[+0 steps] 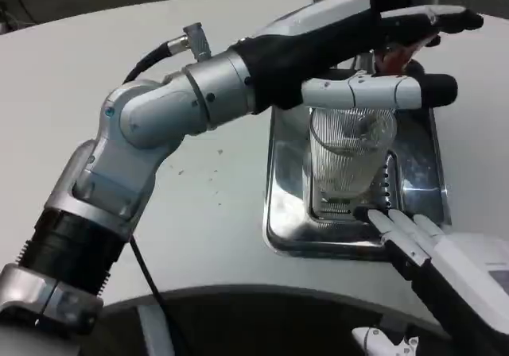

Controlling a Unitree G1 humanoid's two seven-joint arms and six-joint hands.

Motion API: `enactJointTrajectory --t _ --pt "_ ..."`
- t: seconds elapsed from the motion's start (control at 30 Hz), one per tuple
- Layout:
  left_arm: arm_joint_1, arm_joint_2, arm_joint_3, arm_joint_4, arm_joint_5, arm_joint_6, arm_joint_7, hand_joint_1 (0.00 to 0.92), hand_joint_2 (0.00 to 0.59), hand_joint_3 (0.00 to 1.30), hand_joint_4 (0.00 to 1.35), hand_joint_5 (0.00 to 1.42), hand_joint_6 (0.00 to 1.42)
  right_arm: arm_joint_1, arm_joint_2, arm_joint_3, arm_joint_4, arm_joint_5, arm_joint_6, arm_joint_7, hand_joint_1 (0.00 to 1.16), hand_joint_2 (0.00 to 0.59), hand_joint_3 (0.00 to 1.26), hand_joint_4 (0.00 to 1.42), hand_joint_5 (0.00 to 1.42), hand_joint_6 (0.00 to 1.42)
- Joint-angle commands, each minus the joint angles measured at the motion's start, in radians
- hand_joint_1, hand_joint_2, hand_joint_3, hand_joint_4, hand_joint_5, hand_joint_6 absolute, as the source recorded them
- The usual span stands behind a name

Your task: Grasp the cup under the faucet to collect the drink, then remove the cup.

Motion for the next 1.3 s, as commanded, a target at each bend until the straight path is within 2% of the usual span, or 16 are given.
enactJointTrajectory --t 0.03,0.27,0.37,0.47,0.7,0.77,0.93,1.1,1.3 --pt "0.012 0.015 -0.048 0.04 0.072 -0.009 -0.024 0.0 0.082 0.13 0.05 0.1 0.1 -0.002 -0.002 0.005 -0.014 0.004 0.028 0.015 0.33 0.407 0.03 0.0 0.0 0.0" --pt "0.007 0.015 -0.06 0.053 0.102 -0.033 -0.016 0.0 0.079 0.13 0.04 0.08 0.08 -0.019 -0.007 0.007 -0.014 0.031 0.097 0.002 0.33 0.407 0.03 0.0 0.0 0.0" --pt "0.007 0.017 -0.061 0.059 0.109 -0.038 -0.012 0.0 0.079 0.13 0.04 0.07 0.08 -0.037 -0.006 -0.01 -0.002 0.09 0.156 -0.026 0.33 0.407 0.02 0.0 0.0 0.0" --pt "0.005 0.02 -0.063 0.064 0.118 -0.047 -0.006 0.0 0.078 0.13 0.04 0.07 0.08 -0.061 -0.016 -0.032 0.018 0.166 0.212 -0.046 0.34 0.369 0.0 0.0 0.0 0.0" --pt "0.005 0.024 -0.066 0.069 0.119 -0.054 0.001 0.0 0.077 0.13 0.03 0.07 0.08 -0.108 -0.039 -0.086 0.09 0.345 0.272 -0.16 0.34 0.364 0.0 0.0 0.0 0.0" --pt "0.006 0.026 -0.065 0.069 0.119 -0.056 0.005 0.0 0.076 0.13 0.03 0.07 0.08 -0.112 -0.049 -0.096 0.116 0.389 0.272 -0.199 0.42 0.314 0.0 0.0 0.0 0.0" --pt "0.005 0.03 -0.062 0.072 0.116 -0.062 0.009 0.0 0.08 0.12 0.03 0.07 0.09 -0.11 -0.078 -0.104 0.181 0.476 0.237 -0.304 0.5 0.279 0.0 0.0 0.01 0.0" --pt "0.004 0.033 -0.06 0.071 0.117 -0.066 0.013 0.0 0.081 0.12 0.03 0.07 0.09 -0.109 -0.096 -0.088 0.264 0.525 0.174 -0.42 0.55 0.27 0.0 0.0 0.03 0.0" --pt "0.002 0.032 -0.057 0.072 0.114 -0.072 0.018 0.0 0.084 0.12 0.03 0.07 0.09 -0.125 -0.112 -0.069 0.355 0.578 0.114 -0.515 0.59 0.249 0.0 0.0 0.06 0.0"
